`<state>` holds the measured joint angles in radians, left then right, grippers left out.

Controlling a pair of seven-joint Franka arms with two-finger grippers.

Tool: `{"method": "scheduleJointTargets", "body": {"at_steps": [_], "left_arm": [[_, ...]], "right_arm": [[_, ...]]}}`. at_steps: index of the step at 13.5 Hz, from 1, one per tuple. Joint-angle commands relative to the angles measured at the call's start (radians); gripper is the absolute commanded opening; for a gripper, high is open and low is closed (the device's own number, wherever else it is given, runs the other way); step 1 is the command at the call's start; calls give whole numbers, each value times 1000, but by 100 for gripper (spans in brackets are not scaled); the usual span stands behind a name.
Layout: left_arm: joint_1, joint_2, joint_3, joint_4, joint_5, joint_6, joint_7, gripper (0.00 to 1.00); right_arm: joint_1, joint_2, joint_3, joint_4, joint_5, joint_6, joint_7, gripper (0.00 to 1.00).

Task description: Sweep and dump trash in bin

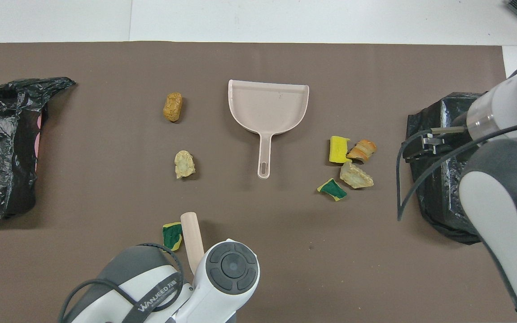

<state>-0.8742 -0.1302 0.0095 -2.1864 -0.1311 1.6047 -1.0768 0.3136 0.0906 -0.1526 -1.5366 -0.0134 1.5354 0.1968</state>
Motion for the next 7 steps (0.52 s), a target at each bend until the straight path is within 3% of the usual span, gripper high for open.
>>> {"method": "scheduleJointTargets", "body": {"at_steps": [1,5,7], "left_arm": [[14,-54,-11,-61,15,-29,-184,0],[36,-129,-11,-189,1,40,-325,0],[64,-140,-11,-229,-66,105,-388,0]], "right_arm": [[21,104,11,81,24,34,96,100],[82,199,16,82,70,138,237,100],[87,222,16,81,117,175,248,100]]}}
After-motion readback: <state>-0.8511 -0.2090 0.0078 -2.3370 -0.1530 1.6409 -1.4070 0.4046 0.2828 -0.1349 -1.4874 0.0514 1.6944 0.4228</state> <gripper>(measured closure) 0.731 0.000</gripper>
